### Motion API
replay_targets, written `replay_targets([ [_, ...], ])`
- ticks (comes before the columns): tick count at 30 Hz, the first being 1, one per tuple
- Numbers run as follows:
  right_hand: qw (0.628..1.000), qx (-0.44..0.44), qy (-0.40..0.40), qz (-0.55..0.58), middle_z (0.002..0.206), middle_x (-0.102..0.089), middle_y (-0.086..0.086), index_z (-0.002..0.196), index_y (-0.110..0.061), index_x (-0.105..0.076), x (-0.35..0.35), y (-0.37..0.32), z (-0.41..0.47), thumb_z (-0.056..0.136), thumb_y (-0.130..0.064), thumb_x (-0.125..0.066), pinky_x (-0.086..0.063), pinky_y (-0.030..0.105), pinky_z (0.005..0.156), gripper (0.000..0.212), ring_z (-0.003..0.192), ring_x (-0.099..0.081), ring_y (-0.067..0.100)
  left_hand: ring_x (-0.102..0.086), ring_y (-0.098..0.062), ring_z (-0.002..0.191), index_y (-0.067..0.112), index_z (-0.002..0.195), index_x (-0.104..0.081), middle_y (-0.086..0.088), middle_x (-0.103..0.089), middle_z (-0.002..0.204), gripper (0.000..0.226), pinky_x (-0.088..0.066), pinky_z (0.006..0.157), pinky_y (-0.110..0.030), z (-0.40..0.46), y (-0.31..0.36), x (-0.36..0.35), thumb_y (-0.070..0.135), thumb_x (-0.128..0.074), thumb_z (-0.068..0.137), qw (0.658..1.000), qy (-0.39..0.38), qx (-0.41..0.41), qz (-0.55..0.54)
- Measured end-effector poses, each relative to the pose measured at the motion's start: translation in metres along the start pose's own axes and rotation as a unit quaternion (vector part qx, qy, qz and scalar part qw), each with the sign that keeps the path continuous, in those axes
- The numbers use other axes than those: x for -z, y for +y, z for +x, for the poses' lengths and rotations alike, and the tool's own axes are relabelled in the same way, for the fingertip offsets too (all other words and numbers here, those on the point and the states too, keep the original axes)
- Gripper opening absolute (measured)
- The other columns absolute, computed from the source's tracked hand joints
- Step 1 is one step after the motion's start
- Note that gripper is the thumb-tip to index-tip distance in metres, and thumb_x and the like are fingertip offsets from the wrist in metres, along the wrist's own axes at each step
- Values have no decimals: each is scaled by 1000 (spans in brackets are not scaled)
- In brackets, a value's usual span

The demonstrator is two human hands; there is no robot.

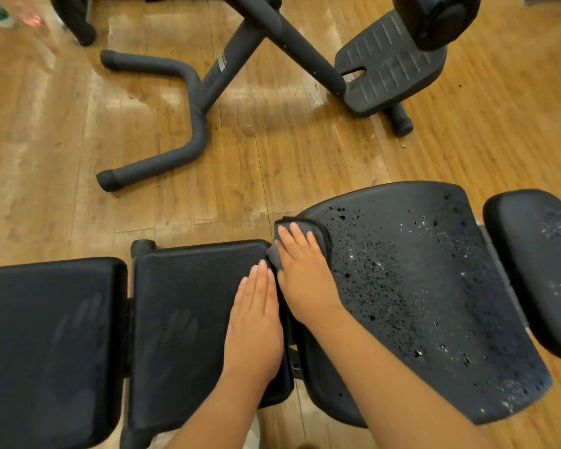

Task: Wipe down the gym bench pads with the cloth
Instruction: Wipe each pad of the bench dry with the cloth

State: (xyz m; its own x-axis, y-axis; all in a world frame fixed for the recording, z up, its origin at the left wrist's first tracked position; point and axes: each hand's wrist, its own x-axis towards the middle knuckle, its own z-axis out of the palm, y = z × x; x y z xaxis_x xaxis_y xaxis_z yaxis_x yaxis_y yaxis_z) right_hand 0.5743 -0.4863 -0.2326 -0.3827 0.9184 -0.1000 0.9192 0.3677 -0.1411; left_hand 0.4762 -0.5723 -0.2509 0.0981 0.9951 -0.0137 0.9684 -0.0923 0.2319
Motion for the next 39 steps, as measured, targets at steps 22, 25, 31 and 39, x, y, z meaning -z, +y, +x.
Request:
replay_targets([
  [22, 996, -35, -25, 74, 149, -35, 3, 141, -15, -36, -16, 4, -199, 79, -19, -43, -16, 33, 111, 62, 137, -27, 16, -24, -29, 140, -6, 141, -28, -20, -28, 150, 52, -5, 115, -33, 0, 3, 2, 17, -26, 95, 1000, 11, 12, 12],
  [25, 993, -63, -25, 92, 150, -32, 3, 143, -15, -35, -15, 11, -162, 86, -24, -37, -14, 34, 112, 58, 139, -27, 17, -23, -28, 140, -6, 141, -26, -21, -28, 150, 53, -3, 116, -33, -1, 4, 2, 15, -32, 93, 1000, 13, 15, 17],
  [31, 995, -45, 15, 86, 154, -21, 7, 146, -13, -26, -8, 34, -57, 95, -24, -28, -3, 34, 116, 52, 143, -14, 21, -22, -28, 141, -5, 141, -27, -20, -28, 150, 52, -7, 115, -35, -1, 8, 4, 15, -28, 93, 1000, 14, 26, 2],
  [39, 998, -52, 7, 31, 157, -8, 6, 148, -14, -18, 7, 45, 47, 100, -22, -31, 3, 37, 115, 51, 144, 0, 23, -24, -31, 140, -6, 141, -28, -22, -29, 149, 53, -11, 115, -38, 0, 6, 2, 8, -37, 91, 1000, 16, 12, 2],
])
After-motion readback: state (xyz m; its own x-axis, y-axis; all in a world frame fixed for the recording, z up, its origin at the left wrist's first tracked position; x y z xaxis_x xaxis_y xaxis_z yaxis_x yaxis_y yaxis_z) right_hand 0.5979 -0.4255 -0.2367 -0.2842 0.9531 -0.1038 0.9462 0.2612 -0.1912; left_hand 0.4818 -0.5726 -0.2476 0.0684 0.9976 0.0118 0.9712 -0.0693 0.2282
